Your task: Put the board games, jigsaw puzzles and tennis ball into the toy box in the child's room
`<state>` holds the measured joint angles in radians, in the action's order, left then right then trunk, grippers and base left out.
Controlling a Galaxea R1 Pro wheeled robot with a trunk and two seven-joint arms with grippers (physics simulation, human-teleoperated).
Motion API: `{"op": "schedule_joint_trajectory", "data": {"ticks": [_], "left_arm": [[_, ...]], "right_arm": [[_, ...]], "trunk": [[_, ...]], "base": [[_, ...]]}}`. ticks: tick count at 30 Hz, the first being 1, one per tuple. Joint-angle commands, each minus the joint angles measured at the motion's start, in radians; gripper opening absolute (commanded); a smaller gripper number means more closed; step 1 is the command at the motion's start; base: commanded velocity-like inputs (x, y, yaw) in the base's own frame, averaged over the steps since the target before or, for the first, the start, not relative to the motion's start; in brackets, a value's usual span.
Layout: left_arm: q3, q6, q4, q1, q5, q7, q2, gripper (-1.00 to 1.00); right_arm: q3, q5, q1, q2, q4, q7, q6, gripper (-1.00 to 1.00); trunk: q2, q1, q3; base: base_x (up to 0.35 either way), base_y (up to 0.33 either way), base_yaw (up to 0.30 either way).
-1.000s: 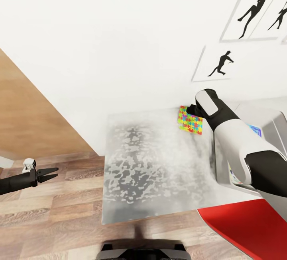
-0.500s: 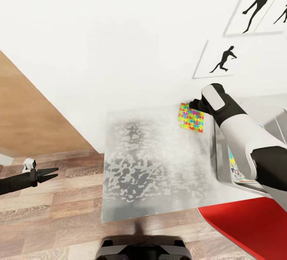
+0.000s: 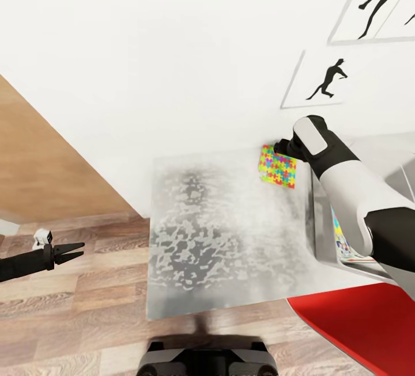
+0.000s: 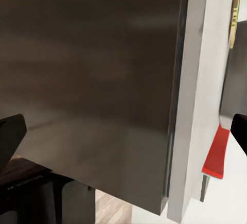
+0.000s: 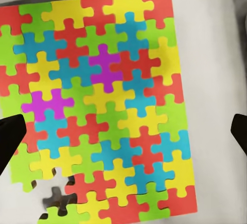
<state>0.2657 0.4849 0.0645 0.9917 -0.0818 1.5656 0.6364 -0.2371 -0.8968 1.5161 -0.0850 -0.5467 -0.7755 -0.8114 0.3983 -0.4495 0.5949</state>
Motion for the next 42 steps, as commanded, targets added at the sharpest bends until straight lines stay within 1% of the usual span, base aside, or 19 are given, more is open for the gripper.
{"op": "schedule_joint_trajectory", "data": {"ticks": [1,9,18,33,42], "left_arm": [[0.006,0.011,0.000,0.001,-0.009,0.005,0.000,1.00],[0.007,0.011,0.000,0.001,-0.009,0.005,0.000,1.00],[0.007,0.011,0.000,0.001,-0.009,0.005,0.000,1.00],[0.007,0.011,0.000,0.001,-0.009,0.004,0.000,1.00],[0.007,0.011,0.000,0.001,-0.009,0.005,0.000,1.00]], "right_arm": [[-0.008,-0.010,0.002,-0.001,-0.001,-0.008,-0.003,1.00],[-0.008,-0.011,0.014,-0.001,0.001,-0.008,-0.003,1.00],[-0.008,-0.010,0.016,-0.003,0.003,0.014,-0.003,1.00],[-0.008,-0.010,0.016,-0.005,0.004,0.018,-0.003,1.00],[-0.008,-0.010,0.023,-0.013,0.002,0.046,-0.004,1.00]], "trunk": [[0.002,0.000,0.003],[0.002,0.000,0.016],[0.002,0.000,0.031],[0.002,0.000,0.055],[0.002,0.000,0.070]], "base": [[0.000,0.000,0.000],[0.000,0.000,0.000],[0.000,0.000,0.000],[0.000,0.000,0.000],[0.000,0.000,0.000]]}}
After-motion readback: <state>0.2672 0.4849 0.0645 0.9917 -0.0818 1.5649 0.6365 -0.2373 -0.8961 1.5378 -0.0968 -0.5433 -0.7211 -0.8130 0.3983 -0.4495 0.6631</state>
